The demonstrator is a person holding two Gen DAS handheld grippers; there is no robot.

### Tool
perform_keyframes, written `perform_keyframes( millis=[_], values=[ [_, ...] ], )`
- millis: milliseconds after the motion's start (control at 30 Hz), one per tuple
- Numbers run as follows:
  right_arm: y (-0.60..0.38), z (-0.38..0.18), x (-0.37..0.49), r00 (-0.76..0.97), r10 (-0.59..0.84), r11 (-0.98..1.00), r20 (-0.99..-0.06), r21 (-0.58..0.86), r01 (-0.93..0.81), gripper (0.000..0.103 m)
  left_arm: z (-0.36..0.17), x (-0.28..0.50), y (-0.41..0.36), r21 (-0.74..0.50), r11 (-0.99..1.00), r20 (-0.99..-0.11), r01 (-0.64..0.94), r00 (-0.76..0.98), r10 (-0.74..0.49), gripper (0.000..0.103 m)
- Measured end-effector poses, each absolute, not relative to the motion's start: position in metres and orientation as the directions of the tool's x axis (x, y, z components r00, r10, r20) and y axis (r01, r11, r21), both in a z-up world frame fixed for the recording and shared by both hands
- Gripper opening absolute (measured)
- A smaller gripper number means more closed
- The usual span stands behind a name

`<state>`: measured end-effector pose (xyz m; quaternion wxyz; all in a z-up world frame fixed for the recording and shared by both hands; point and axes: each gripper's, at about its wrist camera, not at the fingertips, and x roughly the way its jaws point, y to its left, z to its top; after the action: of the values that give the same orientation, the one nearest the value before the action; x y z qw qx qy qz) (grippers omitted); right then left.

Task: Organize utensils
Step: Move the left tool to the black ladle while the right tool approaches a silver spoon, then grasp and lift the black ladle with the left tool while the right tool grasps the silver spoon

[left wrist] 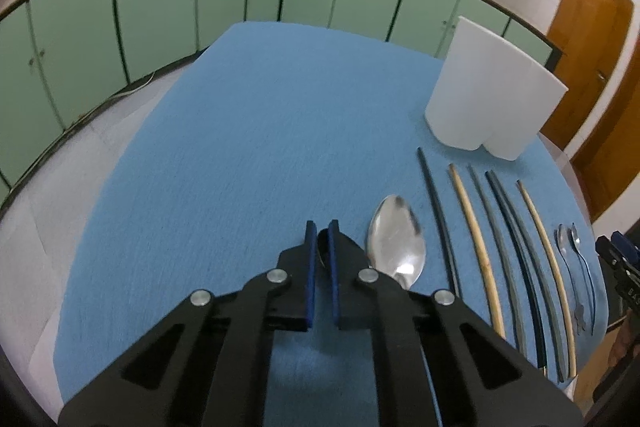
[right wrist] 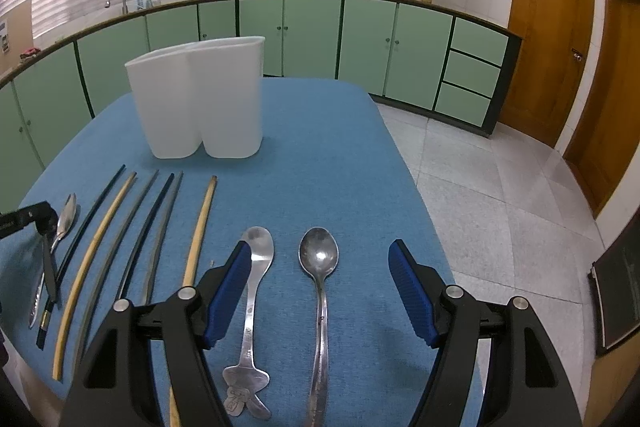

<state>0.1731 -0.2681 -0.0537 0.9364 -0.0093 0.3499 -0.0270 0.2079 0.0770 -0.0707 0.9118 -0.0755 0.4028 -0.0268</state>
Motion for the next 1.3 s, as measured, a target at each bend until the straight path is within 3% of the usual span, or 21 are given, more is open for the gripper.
perform_keyframes(
  millis=[200, 400, 467, 533, 633, 900, 1200, 1300],
  values=[
    [-0.269, -0.055, 0.176, 0.751, -0.064, 0.998, -0.657, -0.037, 0.053, 0.07, -0.058, 0.219, 0.068, -0.103, 0.988, -0.698, 0.111, 0.7, -0.151, 0.004],
    [-0.267, -0.057, 0.177, 0.748, -0.059, 0.998, -0.662, -0.032, 0.051, 0.07, -0.069, 0.244, 0.072, -0.116, 0.988, -0.744, 0.102, 0.65, -0.154, 0.006],
    [-0.266, -0.058, 0.178, 0.746, -0.06, 0.998, -0.663, -0.035, 0.049, 0.07, -0.072, 0.244, 0.073, -0.131, 0.988, -0.753, 0.078, 0.64, -0.15, 0.015],
    [-0.266, -0.059, 0.179, 0.744, -0.063, 0.998, -0.666, -0.036, 0.052, 0.07, -0.072, 0.24, 0.073, -0.143, 0.988, -0.751, 0.054, 0.644, -0.144, 0.049],
    [-0.267, -0.06, 0.181, 0.741, -0.065, 0.998, -0.669, -0.037, 0.054, 0.07, -0.066, 0.228, 0.073, -0.137, 0.99, -0.74, 0.043, 0.66, -0.131, 0.053],
    [-0.263, -0.063, 0.184, 0.737, -0.052, 0.999, -0.674, -0.03, 0.043, 0.07, -0.066, 0.2, 0.052, -0.177, 0.983, -0.771, 0.046, 0.615, -0.167, 0.051],
    [-0.264, -0.062, 0.183, 0.738, -0.049, 0.999, -0.673, -0.023, 0.045, 0.07, -0.076, 0.2, 0.059, -0.247, 0.968, -0.789, 0.042, 0.571, -0.226, 0.022],
    [-0.263, -0.063, 0.184, 0.737, -0.047, 0.999, -0.674, -0.021, 0.044, 0.07, -0.073, 0.199, 0.063, -0.254, 0.965, -0.787, 0.062, 0.567, -0.243, 0.017]
  ],
)
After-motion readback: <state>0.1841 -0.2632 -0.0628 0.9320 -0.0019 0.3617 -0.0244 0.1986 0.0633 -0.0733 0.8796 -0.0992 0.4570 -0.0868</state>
